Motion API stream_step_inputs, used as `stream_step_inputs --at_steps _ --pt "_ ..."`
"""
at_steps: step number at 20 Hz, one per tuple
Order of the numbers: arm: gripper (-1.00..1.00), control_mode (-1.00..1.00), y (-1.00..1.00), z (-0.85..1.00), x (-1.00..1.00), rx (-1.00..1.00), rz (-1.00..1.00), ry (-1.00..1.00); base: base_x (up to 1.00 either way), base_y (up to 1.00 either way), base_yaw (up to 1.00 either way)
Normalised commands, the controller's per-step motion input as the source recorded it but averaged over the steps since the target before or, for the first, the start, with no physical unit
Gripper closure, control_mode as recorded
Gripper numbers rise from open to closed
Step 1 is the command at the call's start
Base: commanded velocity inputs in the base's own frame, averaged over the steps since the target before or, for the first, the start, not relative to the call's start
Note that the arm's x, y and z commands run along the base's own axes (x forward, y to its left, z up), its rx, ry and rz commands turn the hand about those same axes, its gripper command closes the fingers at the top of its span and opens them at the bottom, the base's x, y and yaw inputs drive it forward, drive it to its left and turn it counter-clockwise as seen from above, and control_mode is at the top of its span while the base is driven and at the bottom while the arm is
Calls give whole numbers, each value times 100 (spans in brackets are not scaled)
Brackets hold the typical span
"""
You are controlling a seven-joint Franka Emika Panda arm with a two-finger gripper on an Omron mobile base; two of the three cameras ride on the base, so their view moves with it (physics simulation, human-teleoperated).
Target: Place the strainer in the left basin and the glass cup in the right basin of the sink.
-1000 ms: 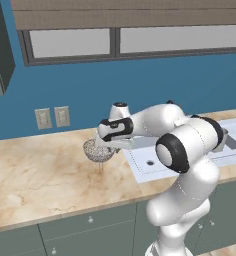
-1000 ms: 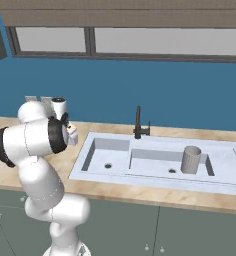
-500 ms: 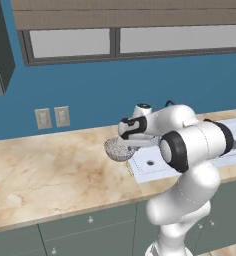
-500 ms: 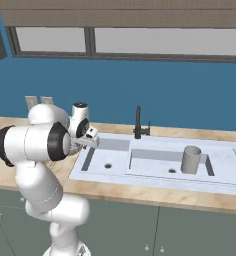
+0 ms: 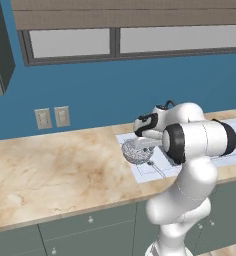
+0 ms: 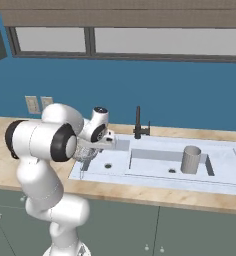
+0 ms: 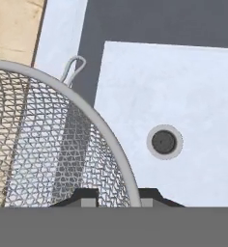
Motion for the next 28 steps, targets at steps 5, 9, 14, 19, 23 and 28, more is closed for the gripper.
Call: stream_step_inputs --at_steps 5,9,14,19,23,28 --pt "100 -100 -54 -2 32 0 8 0 0 0 0" --pt "100 -100 -51 0 40 0 -5 0 0 0 0" --pt "100 -100 -25 -2 46 -4 -5 -4 0 0 0" --pt "100 -100 -6 -28 40 -8 -1 -5 0 0 0" --pt "100 -100 -1 -33 41 -6 10 -3 0 0 0" --pt "100 -100 -23 -26 54 0 30 5 0 0 0"
